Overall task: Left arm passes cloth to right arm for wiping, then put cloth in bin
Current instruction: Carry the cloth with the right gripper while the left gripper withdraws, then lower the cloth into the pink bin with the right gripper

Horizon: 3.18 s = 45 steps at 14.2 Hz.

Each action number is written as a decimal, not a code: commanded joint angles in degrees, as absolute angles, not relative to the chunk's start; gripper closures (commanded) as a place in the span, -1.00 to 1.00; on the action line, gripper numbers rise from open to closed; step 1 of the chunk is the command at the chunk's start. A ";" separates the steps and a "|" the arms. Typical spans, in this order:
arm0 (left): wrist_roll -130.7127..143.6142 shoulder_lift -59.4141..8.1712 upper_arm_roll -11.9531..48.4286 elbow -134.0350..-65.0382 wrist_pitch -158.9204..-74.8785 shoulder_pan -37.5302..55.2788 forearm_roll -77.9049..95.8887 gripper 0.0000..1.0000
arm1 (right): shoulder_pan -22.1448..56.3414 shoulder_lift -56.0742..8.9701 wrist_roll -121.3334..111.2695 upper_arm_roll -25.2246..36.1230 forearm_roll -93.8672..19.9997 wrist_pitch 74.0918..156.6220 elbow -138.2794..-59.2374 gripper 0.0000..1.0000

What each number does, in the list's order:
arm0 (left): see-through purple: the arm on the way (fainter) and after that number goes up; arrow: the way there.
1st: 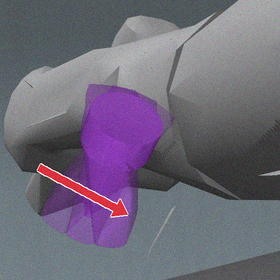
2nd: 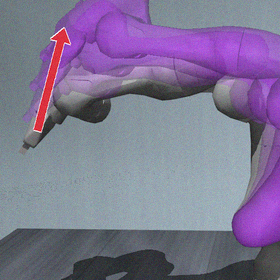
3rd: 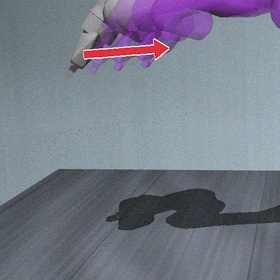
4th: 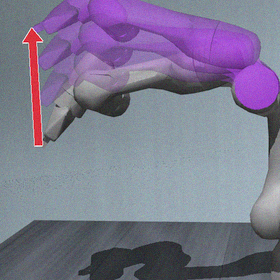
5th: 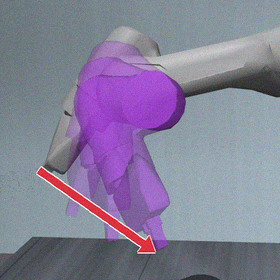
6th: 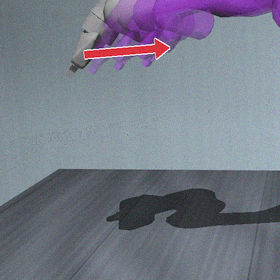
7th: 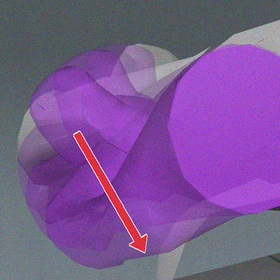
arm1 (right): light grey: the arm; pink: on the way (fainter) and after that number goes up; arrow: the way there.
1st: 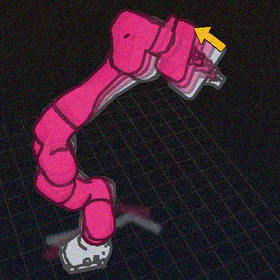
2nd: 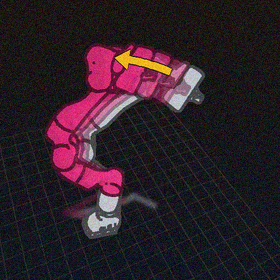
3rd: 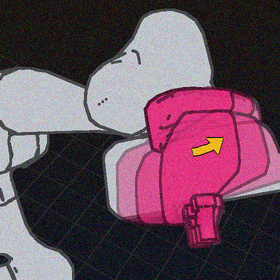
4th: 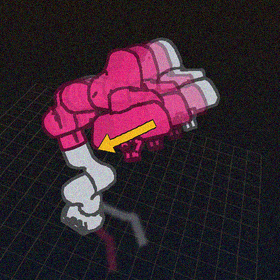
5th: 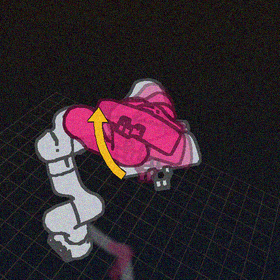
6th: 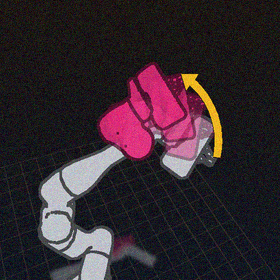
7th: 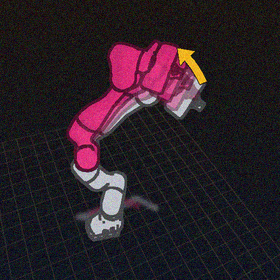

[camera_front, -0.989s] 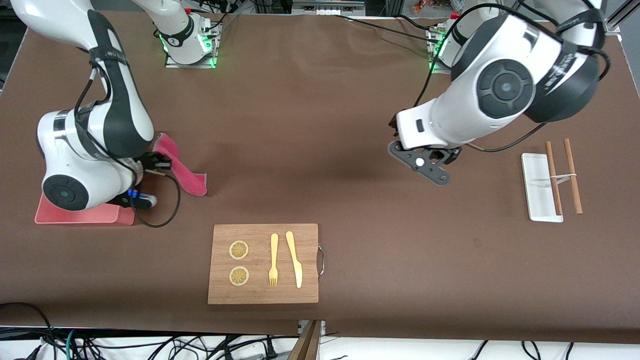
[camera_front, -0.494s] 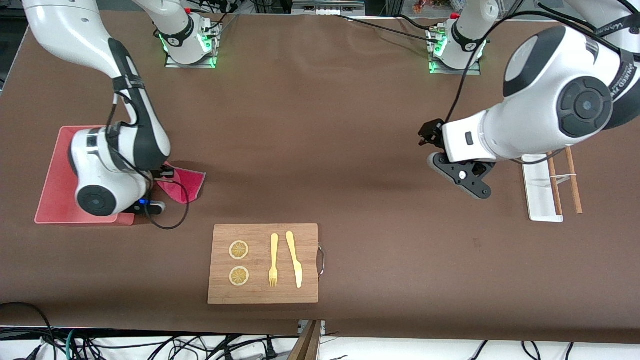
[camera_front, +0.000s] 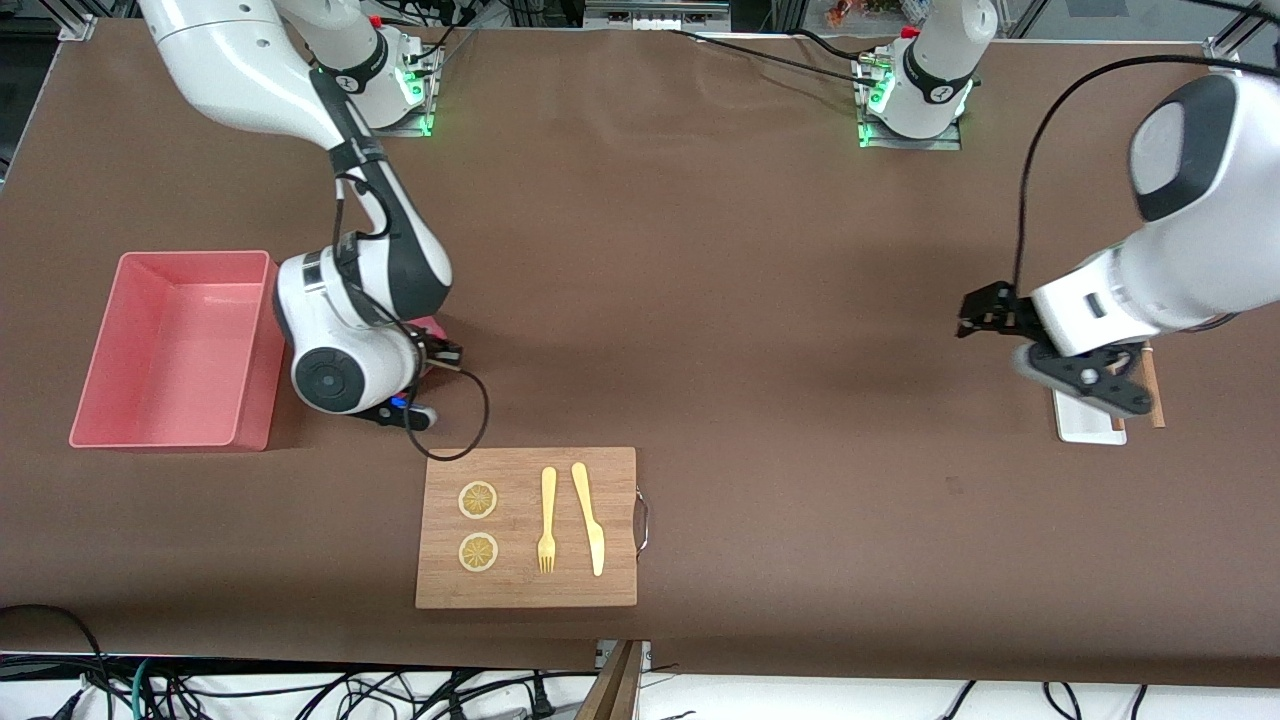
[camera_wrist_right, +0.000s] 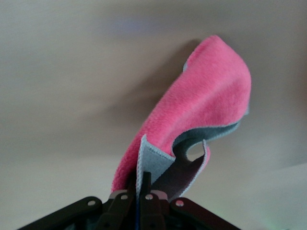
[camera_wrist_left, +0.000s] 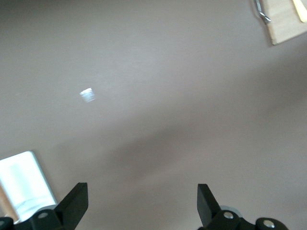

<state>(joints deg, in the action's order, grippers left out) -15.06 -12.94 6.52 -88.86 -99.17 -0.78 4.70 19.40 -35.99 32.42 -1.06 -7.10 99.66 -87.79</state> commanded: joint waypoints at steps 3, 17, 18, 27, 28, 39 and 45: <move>-4.17 -1.69 -1.56 -95.62 -98.45 6.75 -0.79 -1.00 | 26.53 -35.77 44.63 -0.88 -12.82 103.25 -85.43 1.00; 1.76 -1.14 -0.70 -92.29 -93.08 8.97 -2.02 -1.00 | 20.84 -36.56 34.22 -0.09 -13.99 98.70 -84.80 1.00; 1.76 -1.14 -0.70 -92.29 -93.08 8.88 -2.02 -1.00 | 19.18 -36.65 31.41 -0.09 -12.84 98.70 -86.03 1.00; 2.02 -1.05 -0.79 -92.29 -91.14 8.70 -1.50 -1.00 | 15.56 -35.60 1.53 15.27 -8.09 88.08 -86.75 1.00; 2.11 -0.97 -0.70 -92.29 -91.14 8.70 -1.49 -1.00 | 15.56 -35.25 0.10 16.51 -8.00 87.11 -86.57 1.00; 2.20 -0.97 -0.70 -92.29 -91.05 8.79 -1.49 -1.00 | 15.38 -30.41 -11.58 28.81 -4.57 65.05 -68.38 1.00; 2.02 -1.05 -0.62 -92.29 -90.97 8.88 -1.41 -1.00 | 13.63 -31.90 -20.92 34.01 1.58 66.35 -68.64 1.00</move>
